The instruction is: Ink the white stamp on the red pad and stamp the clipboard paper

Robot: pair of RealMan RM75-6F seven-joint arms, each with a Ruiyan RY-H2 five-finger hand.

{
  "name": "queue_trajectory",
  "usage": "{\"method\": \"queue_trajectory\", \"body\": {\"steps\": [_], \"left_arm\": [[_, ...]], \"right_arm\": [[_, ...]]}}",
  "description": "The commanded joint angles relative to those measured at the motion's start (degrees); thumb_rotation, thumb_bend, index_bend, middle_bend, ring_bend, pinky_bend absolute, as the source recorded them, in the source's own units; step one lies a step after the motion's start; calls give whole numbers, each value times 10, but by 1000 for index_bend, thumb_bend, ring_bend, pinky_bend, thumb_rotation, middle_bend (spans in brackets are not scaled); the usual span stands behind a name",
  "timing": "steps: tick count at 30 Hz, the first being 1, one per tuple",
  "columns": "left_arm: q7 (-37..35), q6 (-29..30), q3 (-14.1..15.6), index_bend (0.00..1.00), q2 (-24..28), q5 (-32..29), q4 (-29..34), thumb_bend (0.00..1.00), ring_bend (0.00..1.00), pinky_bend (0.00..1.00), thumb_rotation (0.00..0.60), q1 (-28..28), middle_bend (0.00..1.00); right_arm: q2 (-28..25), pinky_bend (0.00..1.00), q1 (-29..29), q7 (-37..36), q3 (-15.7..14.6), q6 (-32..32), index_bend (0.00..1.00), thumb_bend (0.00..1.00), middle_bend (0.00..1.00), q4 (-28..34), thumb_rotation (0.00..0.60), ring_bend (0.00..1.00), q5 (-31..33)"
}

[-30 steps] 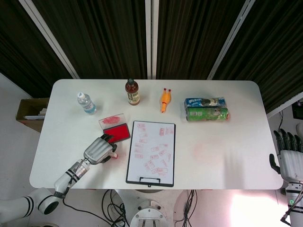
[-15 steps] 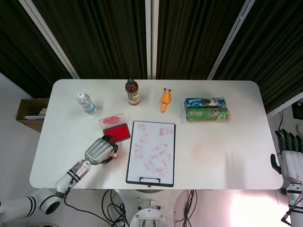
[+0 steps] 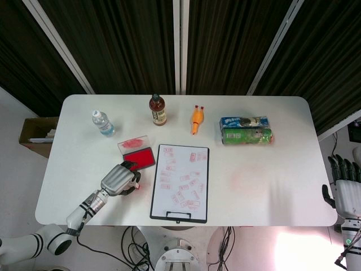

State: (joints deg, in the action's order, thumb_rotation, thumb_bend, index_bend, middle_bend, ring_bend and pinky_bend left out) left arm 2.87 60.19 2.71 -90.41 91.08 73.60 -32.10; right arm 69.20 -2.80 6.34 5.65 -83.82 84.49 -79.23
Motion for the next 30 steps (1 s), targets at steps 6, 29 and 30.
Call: {"method": "queue_trajectory", "body": {"steps": [6, 29, 30], "left_arm": [[-8, -2, 0, 509, 0, -5, 1, 318, 199, 231, 600, -1, 539], [-78, 33, -44, 625, 4, -18, -13, 396, 310, 231, 600, -12, 667], [-84, 27, -49, 630, 4, -22, -18, 396, 316, 232, 600, -17, 671]], "right_arm": [[-1, 0, -1, -4, -2, 7, 0, 365, 0, 4, 600, 0, 1], [-3, 0, -1, 6, -1, 5, 0, 392, 0, 7, 600, 0, 2], [-3, 0, -1, 8, -1, 5, 0, 392, 0, 8, 600, 0, 2]]}}
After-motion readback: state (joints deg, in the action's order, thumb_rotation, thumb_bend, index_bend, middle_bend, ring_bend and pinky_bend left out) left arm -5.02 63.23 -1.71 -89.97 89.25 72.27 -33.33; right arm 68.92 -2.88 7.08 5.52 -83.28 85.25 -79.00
